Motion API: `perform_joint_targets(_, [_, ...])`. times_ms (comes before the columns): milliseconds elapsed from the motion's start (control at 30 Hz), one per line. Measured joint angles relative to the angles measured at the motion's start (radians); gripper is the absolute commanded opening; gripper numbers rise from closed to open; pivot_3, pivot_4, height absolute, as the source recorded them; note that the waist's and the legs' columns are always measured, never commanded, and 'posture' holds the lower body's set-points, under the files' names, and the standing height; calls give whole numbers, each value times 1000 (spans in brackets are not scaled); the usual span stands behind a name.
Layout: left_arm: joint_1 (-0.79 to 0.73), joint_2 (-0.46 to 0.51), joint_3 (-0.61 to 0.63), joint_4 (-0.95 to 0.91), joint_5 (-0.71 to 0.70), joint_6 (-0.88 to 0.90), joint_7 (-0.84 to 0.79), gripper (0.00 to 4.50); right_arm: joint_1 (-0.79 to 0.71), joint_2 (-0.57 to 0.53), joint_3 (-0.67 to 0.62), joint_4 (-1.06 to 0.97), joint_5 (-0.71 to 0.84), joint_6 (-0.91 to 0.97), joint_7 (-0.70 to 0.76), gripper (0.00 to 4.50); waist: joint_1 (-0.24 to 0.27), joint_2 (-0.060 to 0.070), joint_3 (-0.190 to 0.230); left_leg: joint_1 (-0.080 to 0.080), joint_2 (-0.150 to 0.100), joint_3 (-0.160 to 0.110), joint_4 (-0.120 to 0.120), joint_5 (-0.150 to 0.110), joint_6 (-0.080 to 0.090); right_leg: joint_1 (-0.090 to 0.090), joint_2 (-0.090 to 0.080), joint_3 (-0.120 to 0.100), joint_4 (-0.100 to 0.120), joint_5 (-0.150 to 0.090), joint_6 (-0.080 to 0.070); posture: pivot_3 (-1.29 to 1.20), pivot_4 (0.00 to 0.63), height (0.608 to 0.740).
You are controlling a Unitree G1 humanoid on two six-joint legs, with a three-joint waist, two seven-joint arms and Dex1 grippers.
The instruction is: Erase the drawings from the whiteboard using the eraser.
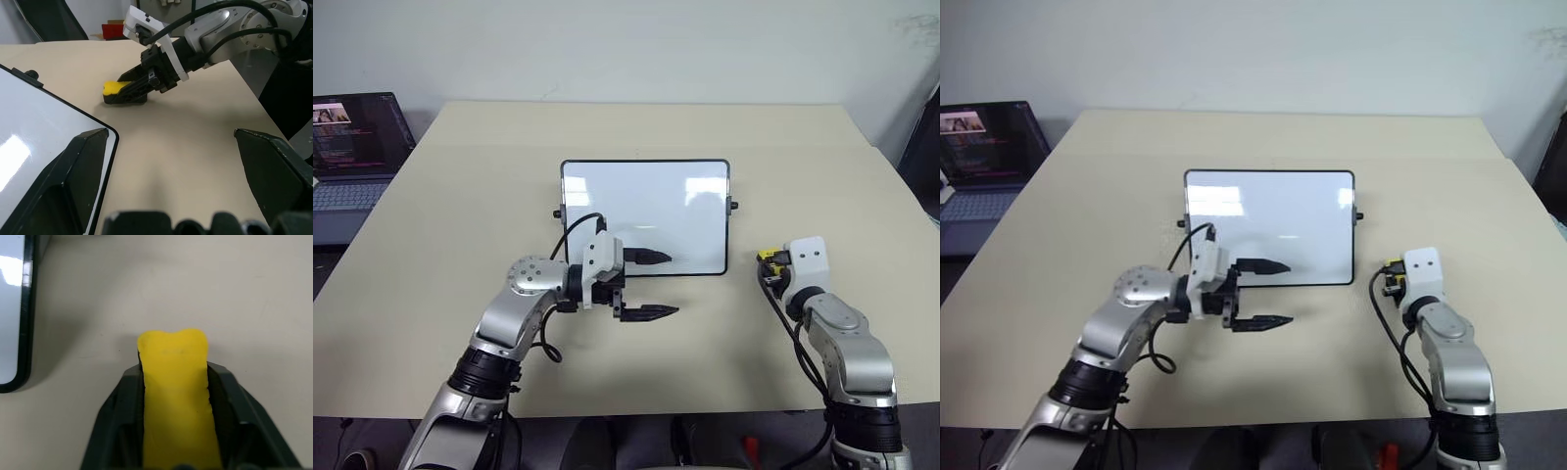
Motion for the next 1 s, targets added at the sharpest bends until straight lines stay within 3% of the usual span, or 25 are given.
perform_joint_targets(167, [0,3,-9,0,14,-3,0,4500,-1,-8,0,30,7,-11,-12,4287,0,0,0,0,0,0,0,0,0,0,0,0,1,0,0,0,150,740])
perform_joint_targets(200, [1,3,-9,-1,14,-2,2,4500,-3,-8,-1,32,9,-15,-12,4450,-1,0,0,0,0,0,0,0,0,0,0,0,1,0,0,0,150,740])
perform_joint_targets(367, [57,39,49,-52,7,40,68,4500,-10,-7,-4,-17,27,-46,-13,4450,-4,0,0,0,1,0,0,0,0,-1,0,0,2,0,0,0,150,740])
perform_joint_targets(633, [300,41,371,-236,-66,174,392,4500,96,-43,67,-366,207,-48,144,4450,2,-1,-1,0,1,-2,0,0,0,0,-1,-1,1,0,0,0,150,740])
perform_joint_targets(833, [476,-55,477,-361,-27,200,656,4500,314,-49,196,-346,183,-251,187,4450,4,-3,-2,1,0,-1,2,0,0,1,-3,-1,2,0,0,0,150,740])
perform_joint_targets(1000, [507,-94,485,-411,26,199,785,4500,392,-63,184,-296,210,-380,240,4450,4,-3,-2,6,0,-1,2,0,0,2,-2,0,8,0,0,0,150,740])
